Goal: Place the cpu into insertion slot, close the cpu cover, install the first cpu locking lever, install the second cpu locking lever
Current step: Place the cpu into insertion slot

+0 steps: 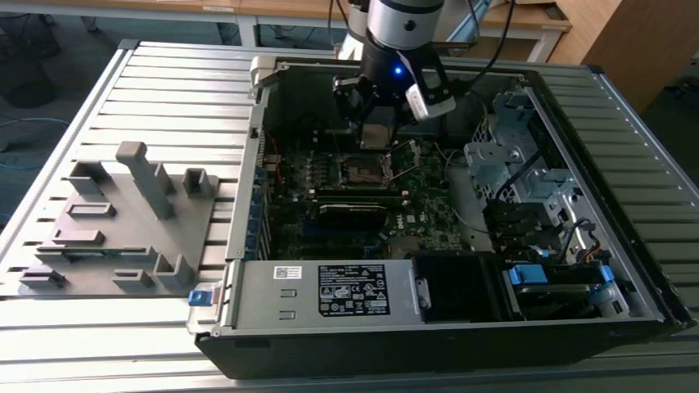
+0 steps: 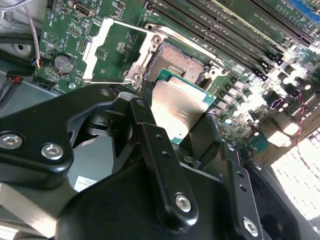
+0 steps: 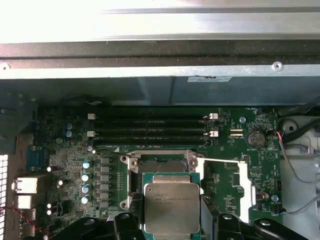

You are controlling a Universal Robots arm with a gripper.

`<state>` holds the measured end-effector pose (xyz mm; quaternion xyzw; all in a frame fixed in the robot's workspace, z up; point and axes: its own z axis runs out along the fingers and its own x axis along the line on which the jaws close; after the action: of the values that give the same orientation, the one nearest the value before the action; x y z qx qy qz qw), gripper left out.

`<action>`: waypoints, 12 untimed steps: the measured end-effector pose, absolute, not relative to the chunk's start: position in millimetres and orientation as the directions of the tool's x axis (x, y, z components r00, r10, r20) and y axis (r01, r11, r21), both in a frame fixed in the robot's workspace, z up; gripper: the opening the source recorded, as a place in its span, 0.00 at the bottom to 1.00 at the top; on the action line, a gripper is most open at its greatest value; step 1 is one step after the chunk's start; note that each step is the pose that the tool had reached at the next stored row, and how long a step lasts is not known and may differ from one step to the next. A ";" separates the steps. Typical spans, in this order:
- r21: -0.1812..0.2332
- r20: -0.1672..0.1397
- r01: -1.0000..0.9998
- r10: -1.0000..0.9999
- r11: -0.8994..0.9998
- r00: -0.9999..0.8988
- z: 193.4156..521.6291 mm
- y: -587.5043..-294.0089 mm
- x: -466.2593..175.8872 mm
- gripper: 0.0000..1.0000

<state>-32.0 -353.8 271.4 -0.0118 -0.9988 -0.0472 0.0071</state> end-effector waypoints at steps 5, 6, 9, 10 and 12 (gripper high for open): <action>0.094 0.015 0.023 0.022 0.995 -1.000 268.7 -353.9 -32.4 0.54; 0.094 0.015 0.023 0.022 0.995 -1.000 268.7 -353.9 -32.4 0.54; 0.094 0.015 0.023 0.022 0.995 -1.000 267.4 -353.8 -32.4 0.54; 0.094 0.015 0.023 0.022 0.995 -1.000 266.7 -353.8 -32.4 0.54; 0.094 0.015 0.023 0.022 0.995 -1.000 265.1 -353.8 -32.4 0.54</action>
<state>-32.4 -353.8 265.1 -0.0112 -0.9988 -0.0473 0.0068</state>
